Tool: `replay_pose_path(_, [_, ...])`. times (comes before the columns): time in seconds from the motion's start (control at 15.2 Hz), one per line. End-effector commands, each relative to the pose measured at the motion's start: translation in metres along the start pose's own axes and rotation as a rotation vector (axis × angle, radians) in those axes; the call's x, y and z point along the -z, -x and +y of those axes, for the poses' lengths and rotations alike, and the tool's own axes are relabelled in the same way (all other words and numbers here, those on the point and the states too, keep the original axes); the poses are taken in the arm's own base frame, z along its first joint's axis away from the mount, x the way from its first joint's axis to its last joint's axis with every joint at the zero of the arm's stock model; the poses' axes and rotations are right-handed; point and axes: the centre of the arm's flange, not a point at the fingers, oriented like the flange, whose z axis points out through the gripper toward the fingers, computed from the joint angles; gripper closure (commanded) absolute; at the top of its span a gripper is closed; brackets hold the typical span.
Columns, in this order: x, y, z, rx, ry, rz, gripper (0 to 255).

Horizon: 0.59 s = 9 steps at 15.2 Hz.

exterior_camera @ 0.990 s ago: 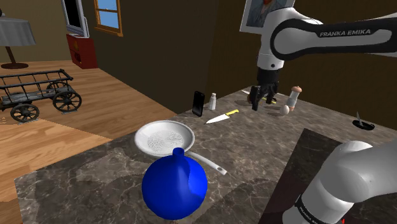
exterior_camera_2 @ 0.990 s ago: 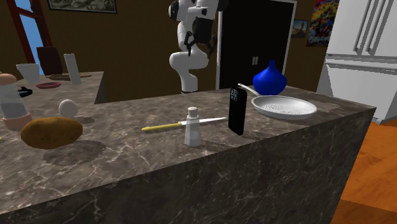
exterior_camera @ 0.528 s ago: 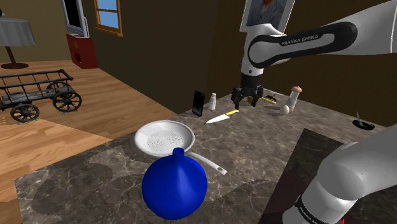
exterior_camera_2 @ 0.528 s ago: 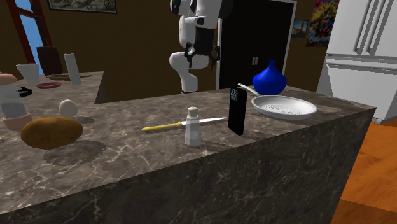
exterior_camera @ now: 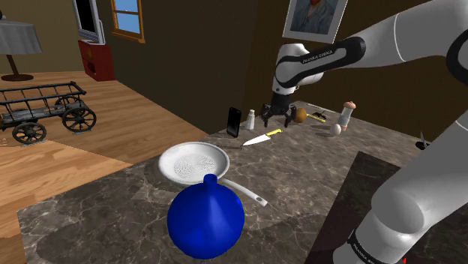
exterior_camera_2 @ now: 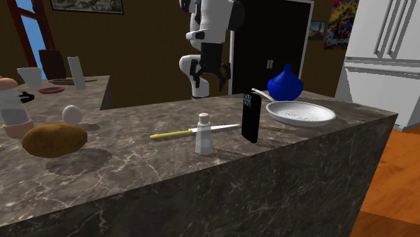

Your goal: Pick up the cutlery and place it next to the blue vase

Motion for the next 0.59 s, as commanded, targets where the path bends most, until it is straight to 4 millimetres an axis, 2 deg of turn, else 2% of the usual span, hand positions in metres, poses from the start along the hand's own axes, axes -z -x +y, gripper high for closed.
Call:
replay_pose_path(0.0, [-0.016, -0.022, 0.000, -0.074, -0.012, 0.005, 0])
replay_pose_path(0.53, [-0.064, -0.111, 0.017, -0.360, -0.058, 0.021, 0])
